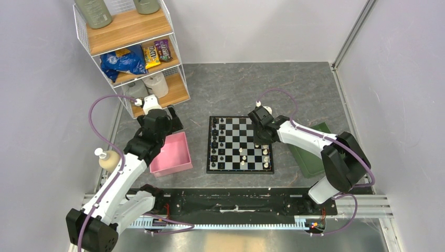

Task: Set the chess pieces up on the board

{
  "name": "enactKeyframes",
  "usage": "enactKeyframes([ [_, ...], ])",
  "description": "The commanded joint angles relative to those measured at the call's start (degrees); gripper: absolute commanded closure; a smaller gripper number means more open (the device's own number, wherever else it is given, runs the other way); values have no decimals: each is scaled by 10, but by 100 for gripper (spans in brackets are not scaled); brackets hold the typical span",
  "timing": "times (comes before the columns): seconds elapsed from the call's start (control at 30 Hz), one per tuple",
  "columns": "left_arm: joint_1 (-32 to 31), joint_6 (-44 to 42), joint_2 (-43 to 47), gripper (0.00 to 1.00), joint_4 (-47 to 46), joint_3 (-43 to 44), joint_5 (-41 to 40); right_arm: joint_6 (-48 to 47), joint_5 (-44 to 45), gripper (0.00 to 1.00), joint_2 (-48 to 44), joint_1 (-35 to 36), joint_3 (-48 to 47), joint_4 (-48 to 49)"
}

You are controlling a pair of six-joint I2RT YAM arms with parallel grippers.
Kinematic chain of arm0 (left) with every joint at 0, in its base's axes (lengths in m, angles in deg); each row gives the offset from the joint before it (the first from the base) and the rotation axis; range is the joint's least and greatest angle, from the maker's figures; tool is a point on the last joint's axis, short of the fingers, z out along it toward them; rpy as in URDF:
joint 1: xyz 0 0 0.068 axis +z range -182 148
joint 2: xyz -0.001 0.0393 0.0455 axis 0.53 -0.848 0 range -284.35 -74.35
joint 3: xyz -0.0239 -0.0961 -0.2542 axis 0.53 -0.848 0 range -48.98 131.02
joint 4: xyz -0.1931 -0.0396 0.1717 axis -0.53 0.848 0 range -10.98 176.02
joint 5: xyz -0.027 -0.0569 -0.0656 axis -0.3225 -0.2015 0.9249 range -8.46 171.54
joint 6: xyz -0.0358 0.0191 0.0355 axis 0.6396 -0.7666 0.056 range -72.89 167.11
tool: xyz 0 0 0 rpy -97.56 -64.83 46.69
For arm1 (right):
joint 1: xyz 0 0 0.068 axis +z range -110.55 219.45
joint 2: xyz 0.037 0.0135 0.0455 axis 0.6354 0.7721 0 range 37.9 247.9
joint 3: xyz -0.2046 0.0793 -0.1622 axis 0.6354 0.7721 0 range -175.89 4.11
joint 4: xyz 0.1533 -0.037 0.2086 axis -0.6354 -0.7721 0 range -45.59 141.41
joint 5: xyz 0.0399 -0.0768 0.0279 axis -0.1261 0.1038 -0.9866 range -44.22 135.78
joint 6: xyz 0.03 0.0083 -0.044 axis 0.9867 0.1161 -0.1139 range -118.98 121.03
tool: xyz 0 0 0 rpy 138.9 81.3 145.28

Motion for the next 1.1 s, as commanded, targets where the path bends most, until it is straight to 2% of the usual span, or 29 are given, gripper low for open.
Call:
enactKeyframes([
  [0.0, -2, -17, -2, 0, -13, 5, -15, 4, 17, 79, -5, -1, -2, 1],
  [0.6, -2, -15, 3, 0, -12, -4, -17, 0, 8, 77, -12, -1, -2, -10],
  [0.8, -1, -14, 4, 0, -12, -8, -19, -2, -1, 68, -26, -1, -2, -11],
  [1.07, -1, -14, 1, 0, -12, -8, -21, -16, -34, 61, -84, 3, -14, -23],
])
